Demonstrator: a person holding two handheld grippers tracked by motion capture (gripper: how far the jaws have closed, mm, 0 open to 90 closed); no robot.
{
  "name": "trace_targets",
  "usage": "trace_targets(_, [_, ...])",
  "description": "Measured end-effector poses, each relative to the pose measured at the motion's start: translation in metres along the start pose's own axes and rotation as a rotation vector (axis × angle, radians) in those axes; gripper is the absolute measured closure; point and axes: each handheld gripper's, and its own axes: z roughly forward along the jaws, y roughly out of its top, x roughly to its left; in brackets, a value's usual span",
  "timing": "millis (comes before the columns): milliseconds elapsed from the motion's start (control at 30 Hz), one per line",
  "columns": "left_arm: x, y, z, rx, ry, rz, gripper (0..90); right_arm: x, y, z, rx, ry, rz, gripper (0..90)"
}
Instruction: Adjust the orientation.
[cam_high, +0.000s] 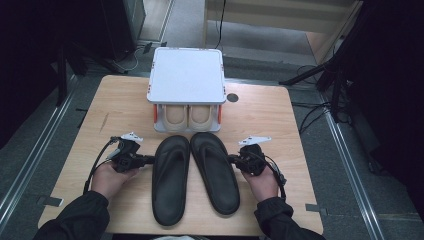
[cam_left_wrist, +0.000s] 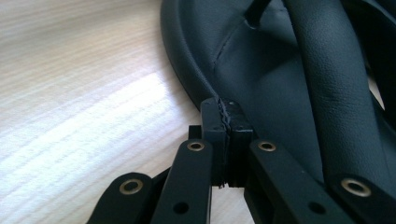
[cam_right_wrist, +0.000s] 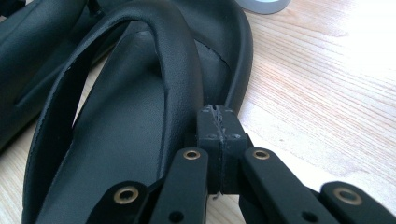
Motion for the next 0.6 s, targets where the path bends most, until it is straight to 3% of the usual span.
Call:
trace_targets(367, [-0.015,-0.003,0.003,0.000,-0.054,0.023,89.5,0.003,0.001,0.003,0.002,0.005,-0.008,90.0])
trace_targets(600, [-0.021,-0.003,0.004,0.005,-0.061,0.032,87.9,0.003,0.001,0.003,0.004,0.009,0.001,90.0])
